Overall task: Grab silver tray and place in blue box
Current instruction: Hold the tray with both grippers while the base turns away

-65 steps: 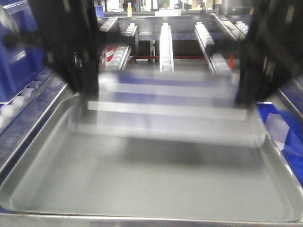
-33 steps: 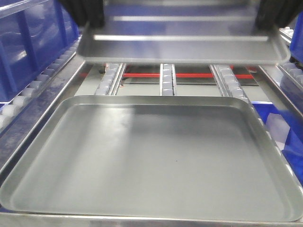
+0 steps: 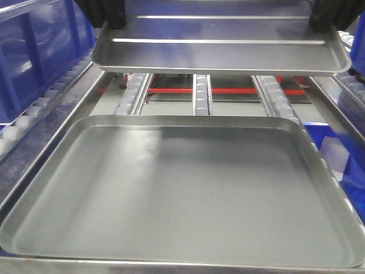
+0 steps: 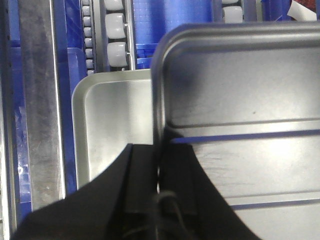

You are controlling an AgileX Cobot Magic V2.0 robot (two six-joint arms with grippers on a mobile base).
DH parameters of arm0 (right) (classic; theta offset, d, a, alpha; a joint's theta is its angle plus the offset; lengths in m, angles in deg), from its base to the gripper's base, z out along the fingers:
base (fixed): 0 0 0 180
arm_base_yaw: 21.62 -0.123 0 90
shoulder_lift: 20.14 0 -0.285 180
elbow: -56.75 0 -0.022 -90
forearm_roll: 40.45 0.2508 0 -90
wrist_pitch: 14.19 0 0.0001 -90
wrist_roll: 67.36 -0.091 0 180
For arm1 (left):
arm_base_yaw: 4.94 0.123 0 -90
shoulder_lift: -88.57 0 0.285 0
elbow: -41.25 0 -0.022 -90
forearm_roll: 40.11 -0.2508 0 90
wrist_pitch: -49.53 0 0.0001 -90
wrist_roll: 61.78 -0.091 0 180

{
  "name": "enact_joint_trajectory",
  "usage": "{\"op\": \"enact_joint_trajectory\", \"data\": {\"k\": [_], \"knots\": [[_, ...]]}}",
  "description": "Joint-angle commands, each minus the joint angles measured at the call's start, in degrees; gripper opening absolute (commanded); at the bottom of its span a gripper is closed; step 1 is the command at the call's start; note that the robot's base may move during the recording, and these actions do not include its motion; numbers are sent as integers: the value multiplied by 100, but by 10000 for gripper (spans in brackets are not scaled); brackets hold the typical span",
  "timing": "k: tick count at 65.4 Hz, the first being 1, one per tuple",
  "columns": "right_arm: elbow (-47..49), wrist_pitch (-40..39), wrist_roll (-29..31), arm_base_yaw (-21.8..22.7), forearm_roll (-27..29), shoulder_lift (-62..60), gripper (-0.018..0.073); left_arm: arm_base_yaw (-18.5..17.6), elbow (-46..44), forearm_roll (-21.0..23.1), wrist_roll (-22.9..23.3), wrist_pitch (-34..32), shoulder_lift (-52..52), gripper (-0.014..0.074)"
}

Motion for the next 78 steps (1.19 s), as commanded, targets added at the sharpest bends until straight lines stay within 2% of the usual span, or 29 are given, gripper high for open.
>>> {"op": "enact_joint_trajectory", "data": {"k": [1,78], "knots": [[230,-314,47,2,-152,-224,59,-69,-191,-176,-94,-110,-249,-98],[230,-323,47,2,-152,-196,59,-69,-191,-166,-94,-110,-249,-105]]}}
